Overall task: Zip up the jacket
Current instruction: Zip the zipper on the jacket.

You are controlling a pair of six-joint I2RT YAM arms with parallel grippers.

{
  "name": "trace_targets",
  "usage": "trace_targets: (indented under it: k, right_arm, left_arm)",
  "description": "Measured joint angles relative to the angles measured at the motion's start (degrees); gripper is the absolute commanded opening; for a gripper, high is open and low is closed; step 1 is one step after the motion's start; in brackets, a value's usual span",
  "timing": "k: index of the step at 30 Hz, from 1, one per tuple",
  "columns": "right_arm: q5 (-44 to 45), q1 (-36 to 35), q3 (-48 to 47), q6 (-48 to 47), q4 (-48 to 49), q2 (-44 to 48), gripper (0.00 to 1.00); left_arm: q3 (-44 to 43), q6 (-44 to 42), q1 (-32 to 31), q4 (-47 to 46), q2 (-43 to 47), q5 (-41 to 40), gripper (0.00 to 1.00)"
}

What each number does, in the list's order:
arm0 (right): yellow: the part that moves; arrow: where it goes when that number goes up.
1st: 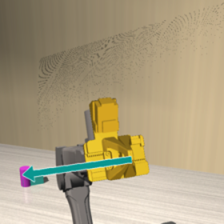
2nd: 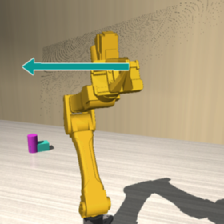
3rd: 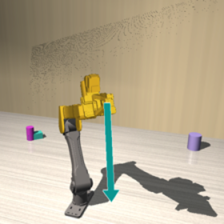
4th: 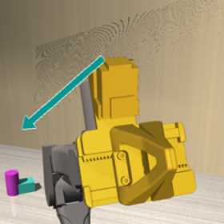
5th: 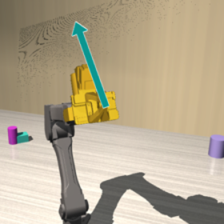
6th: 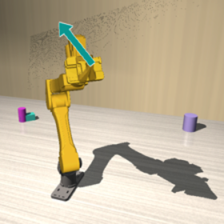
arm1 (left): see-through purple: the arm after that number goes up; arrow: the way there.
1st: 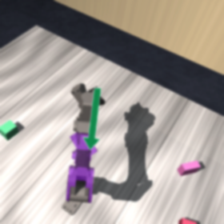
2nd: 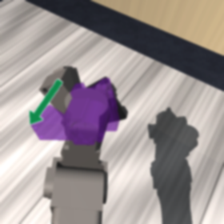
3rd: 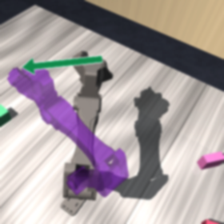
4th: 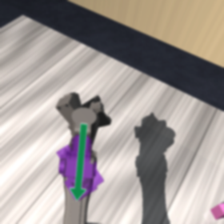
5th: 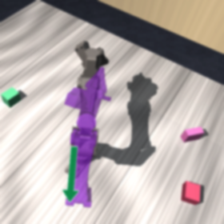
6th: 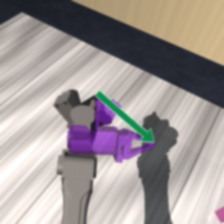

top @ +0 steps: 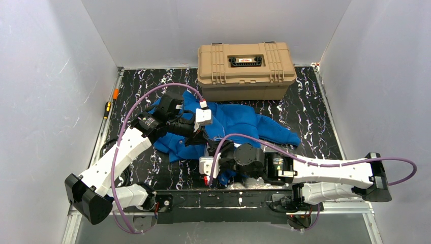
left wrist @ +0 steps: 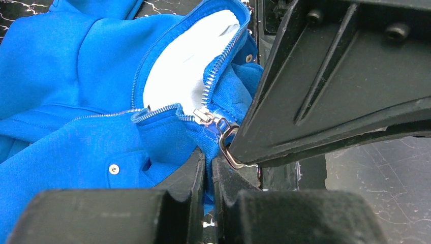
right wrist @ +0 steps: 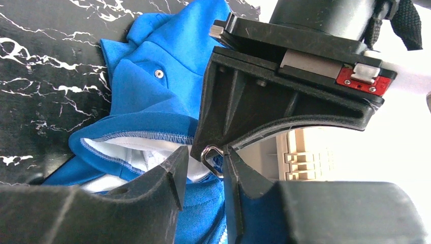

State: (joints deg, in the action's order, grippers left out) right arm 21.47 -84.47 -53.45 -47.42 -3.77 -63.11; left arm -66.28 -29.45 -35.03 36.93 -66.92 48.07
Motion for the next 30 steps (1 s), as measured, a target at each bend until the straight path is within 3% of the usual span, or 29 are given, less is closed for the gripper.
trace_targets:
  k: [15,30]
  right_arm:
    - [2.6,-0.4,0.9,-3.4,0.4,-0.4,0.31]
    - [7.2,-1.8,3.7,-7.1,7.6,-0.4,0.11]
  left_arm:
    - [-0.2,0.0,0.0,0.0,0.0,0.0,0.0]
    - [-0.2,0.1,0.1,0.0,0.0,0.0,0.0]
